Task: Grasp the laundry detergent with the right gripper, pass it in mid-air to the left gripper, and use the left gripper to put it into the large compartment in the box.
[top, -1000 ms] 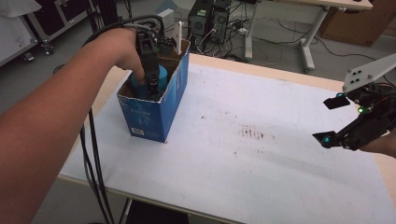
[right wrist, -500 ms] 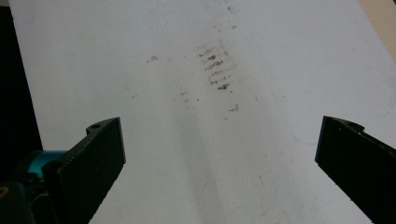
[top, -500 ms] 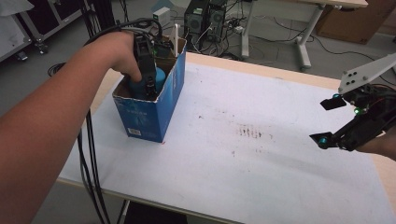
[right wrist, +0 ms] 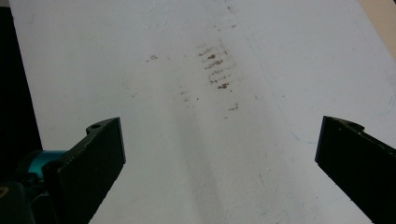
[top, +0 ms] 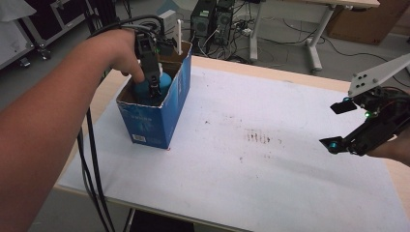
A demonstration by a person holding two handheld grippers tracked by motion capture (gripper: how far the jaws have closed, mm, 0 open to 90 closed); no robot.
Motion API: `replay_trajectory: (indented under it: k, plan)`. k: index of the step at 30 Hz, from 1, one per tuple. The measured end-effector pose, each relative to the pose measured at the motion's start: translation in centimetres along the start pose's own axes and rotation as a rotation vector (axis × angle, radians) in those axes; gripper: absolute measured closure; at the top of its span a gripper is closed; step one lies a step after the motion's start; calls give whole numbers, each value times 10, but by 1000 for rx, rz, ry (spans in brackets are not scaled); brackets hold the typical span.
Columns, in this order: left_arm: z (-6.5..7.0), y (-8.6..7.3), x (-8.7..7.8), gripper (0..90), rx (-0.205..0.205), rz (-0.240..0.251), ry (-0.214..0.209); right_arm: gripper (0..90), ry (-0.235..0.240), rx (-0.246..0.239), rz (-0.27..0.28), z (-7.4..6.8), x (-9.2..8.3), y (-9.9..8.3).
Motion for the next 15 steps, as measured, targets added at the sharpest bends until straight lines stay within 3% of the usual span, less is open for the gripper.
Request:
replay_trajectory:
  k: [7, 15]
  plan:
    - [2, -5, -21, 174, -21, -8, 19, 6, 6, -5, 12, 1, -1, 1]
    - [15, -3, -52, 140, 1, 19, 31, 6, 13, -2, 20, 4, -6, 2]
Point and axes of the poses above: each handheld gripper's, and its own axes: x roughly forward along the jaws, y roughly out of its top, z roughly to its right, the point moved 5 cm from there along x, roughly forward along the jaws, and after that the axes turned 7 degrees about -z, right-handed, at the moved point
